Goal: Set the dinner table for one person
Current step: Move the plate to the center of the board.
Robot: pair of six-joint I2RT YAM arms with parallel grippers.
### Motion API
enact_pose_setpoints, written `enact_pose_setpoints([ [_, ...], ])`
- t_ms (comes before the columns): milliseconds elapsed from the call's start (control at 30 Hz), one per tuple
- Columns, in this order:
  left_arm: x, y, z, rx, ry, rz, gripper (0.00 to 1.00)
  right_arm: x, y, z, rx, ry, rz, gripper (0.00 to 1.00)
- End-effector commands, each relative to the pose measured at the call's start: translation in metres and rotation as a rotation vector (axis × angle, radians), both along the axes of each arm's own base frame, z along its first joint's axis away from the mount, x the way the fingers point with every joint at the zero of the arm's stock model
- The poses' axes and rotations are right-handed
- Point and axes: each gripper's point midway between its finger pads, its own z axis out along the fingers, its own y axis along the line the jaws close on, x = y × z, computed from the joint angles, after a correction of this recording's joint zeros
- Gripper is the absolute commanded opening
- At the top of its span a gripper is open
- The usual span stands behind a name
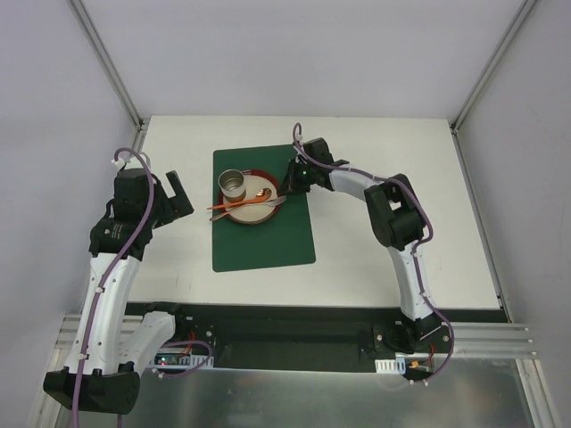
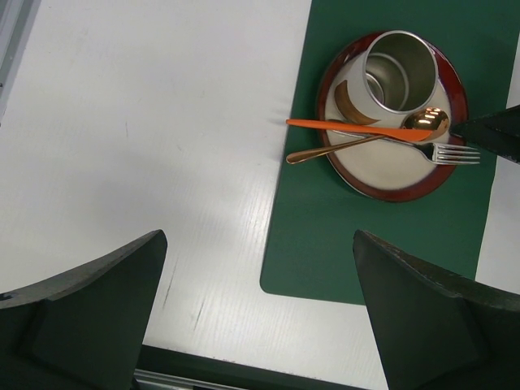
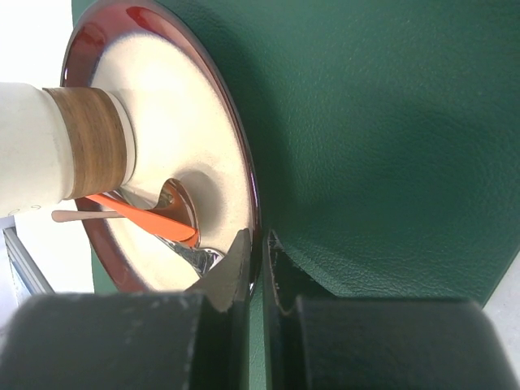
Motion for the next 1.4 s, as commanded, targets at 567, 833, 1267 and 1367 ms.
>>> enact_pose_setpoints([
  [567,0.002,0.003,0.010,-0.003,-0.031,0.021,0.99,0.033,-0.025,0.062,-0.125,-0.232,0.000,0.01],
  [833,0.004,0.001,0.003,-0.005,-0.006,0.007,0.99,0.033,-0.033,0.053,-0.146,-0.215,-0.015,0.01],
  [1267,0.010,-0.028,-0.048,-0.132,0.220,-0.064,0.99,0.025,-0.033,0.048,-0.129,-0.200,0.003,0.01],
  [1367,0.010,-0.030,-0.055,-0.146,0.253,-0.069,0.99,0.020,-0.034,0.045,-0.126,-0.193,0.006,0.01],
])
